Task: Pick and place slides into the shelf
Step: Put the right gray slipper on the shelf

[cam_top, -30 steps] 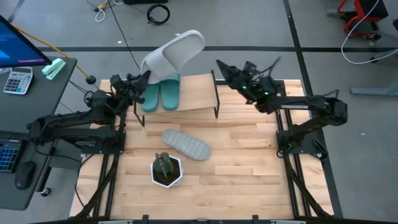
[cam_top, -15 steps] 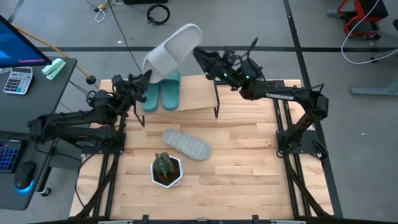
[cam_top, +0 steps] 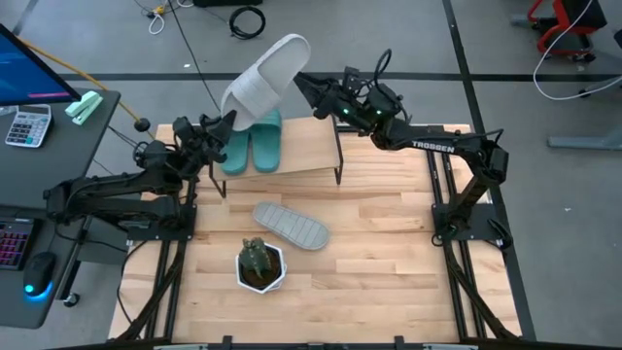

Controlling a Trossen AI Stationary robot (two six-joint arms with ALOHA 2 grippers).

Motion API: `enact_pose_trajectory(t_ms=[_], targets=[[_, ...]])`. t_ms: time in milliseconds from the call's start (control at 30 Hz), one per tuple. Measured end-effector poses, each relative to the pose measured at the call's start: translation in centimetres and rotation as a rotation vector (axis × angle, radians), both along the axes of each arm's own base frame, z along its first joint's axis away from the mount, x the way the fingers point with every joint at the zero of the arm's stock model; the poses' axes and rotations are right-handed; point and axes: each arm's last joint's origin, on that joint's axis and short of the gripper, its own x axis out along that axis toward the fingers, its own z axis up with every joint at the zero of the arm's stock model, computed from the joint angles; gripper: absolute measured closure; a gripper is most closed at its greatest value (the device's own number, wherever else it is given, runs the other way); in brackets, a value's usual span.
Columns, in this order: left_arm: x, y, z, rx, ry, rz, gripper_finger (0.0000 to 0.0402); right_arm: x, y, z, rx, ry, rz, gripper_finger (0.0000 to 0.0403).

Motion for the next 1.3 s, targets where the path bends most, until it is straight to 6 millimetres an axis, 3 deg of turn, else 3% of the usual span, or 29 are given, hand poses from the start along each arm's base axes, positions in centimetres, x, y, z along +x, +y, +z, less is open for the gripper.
enact_pose_trajectory(t_ms=[400, 867, 1033, 1233, 1300], targets=[[-0.1, -0.2, 0.0, 0.016, 0.013, -0.037, 0.0364, -0.6, -1.5, -0.6, 0.029, 0.115, -0.038, 0.0139], [-0.1, -0.2, -0.3, -0.002, 0.049, -0.053, 0.0364, -1.6, -2.0, 0.3, 0.075, 0.037, -0.011, 0.0162], [0.1, -0.1, -0.5, -0.009, 0.074, -0.054, 0.0364, -1.6, -1.9, 0.4, 0.081, 0.03, 0.009, 0.021], [0.2, -0.1, -0.7, -0.039, 0.089, -0.057, 0.0364, -1.6, -1.8, 0.7, 0.035, 0.019, 0.039, 0.0343], [0.2, -0.1, -0.8, -0.042, 0.093, -0.06, 0.0364, -1.7, -1.7, 0.8, -0.009, 0.018, 0.053, 0.0343]])
